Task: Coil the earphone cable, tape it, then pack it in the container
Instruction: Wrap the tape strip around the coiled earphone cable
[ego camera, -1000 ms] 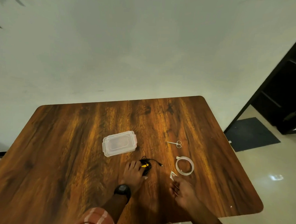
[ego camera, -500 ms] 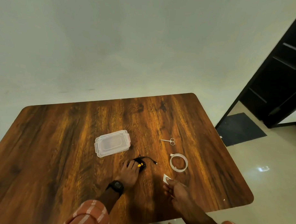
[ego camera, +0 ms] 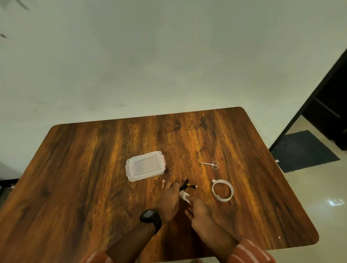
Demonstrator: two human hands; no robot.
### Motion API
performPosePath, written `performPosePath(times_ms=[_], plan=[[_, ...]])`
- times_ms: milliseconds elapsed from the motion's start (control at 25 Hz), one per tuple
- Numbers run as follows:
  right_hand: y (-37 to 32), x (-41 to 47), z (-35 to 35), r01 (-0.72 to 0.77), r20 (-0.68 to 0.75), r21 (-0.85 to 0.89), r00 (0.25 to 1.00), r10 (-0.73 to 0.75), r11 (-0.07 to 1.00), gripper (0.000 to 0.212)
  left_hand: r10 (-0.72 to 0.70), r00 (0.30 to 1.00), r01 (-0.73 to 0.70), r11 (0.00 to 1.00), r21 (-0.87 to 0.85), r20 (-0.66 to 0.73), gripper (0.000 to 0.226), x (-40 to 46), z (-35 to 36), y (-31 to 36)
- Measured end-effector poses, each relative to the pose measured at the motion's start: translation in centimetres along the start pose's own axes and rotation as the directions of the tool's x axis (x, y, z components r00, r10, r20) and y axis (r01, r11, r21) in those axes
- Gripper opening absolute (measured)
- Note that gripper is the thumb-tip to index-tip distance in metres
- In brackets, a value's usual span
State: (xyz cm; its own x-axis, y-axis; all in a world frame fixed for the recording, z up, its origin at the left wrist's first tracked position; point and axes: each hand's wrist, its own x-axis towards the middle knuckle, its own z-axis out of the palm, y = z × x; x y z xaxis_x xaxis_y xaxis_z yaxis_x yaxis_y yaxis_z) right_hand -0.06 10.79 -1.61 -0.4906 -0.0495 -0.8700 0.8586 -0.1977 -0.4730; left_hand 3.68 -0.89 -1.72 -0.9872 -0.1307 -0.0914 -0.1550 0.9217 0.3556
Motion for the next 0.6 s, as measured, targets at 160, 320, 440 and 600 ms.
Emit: performPosePath(times_ms=[160, 320, 440, 600], plan=[[-1.0, -0.9, 0.9, -0.023, 0.087, 0.063, 0.996, 0.017, 0.998, 0.032, 0.022, 1.0, -0.021, 0.991, 0.136, -0.011, 0.029, 0.1, -1.6, 0.9], [-1.5, -2.1, 1.4, -0.033, 0.135, 0.112, 0.991, 0.017, 0.993, 0.024, 0.146, 0.985, -0.117, 0.956, 0.27, -0.088, 0.034, -0.3, -2.8, 1.4], [-2.3, -2.6, 1.6, -0.061, 0.208, 0.243, 0.978, 0.01, 0.968, 0.025, 0.251, 0.947, -0.171, 0.922, 0.347, -0.199, 0.037, -0.3, -2.9, 1.2], [-3.5, -3.4, 1.4, -0.023, 0.275, 0.292, 0.96, -0.06, 0.956, 0.021, 0.281, 0.906, -0.179, 0.933, 0.313, -0.318, 0.042, -0.7, -3.9, 2.1]])
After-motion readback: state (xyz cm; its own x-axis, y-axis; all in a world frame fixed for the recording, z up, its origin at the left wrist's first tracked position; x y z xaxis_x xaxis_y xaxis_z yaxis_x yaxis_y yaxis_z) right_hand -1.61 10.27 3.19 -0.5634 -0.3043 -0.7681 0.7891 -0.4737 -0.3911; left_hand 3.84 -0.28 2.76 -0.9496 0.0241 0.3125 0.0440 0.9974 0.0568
